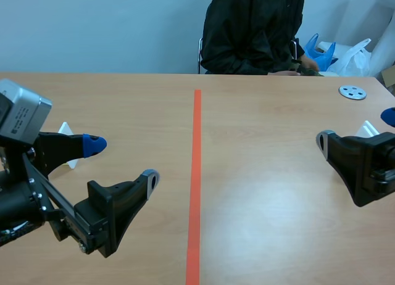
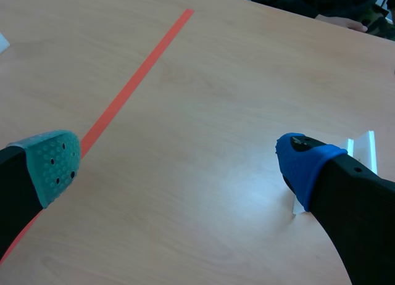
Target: Sort the leaf by its shape. The table is split by an orange tape line. A compound leaf with several leaflets goes to the left side, a simple leaf with one blade goes to the right side. Return to the home posture when a red brick is placed on the table.
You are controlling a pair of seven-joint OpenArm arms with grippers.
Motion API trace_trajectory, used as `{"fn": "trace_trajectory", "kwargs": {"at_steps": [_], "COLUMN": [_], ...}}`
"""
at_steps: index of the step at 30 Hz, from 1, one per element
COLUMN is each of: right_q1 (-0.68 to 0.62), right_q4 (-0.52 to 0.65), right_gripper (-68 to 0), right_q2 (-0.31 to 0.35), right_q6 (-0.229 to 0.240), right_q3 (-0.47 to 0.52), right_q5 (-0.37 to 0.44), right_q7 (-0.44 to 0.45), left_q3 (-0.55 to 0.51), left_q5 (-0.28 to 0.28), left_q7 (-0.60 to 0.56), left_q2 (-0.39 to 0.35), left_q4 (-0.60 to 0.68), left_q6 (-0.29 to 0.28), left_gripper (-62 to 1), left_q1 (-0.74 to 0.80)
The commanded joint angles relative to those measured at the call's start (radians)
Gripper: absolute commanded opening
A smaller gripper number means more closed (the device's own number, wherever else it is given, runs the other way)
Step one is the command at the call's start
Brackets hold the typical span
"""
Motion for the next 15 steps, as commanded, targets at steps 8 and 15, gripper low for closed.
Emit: {"fn": "trace_trajectory", "kwargs": {"at_steps": [8, 15], "right_q1": [0.006, 0.006], "right_q4": [0.002, 0.002], "right_gripper": [0.4, 0.4], "right_q2": [0.008, 0.008], "right_q6": [-0.003, -0.003], "right_q3": [0.007, 0.007], "right_q5": [0.008, 0.008], "right_q7": [0.015, 0.015], "left_q3": [-0.008, -0.008], "left_q5": [-0.014, -0.023], "left_q7": [-0.016, -0.018], "left_q2": [0.024, 0.035], "left_q4": [0.009, 0.009], "left_q6": [0.001, 0.001], "left_gripper": [1.4, 1.4], "left_q1": [-0.009, -0.009]}}
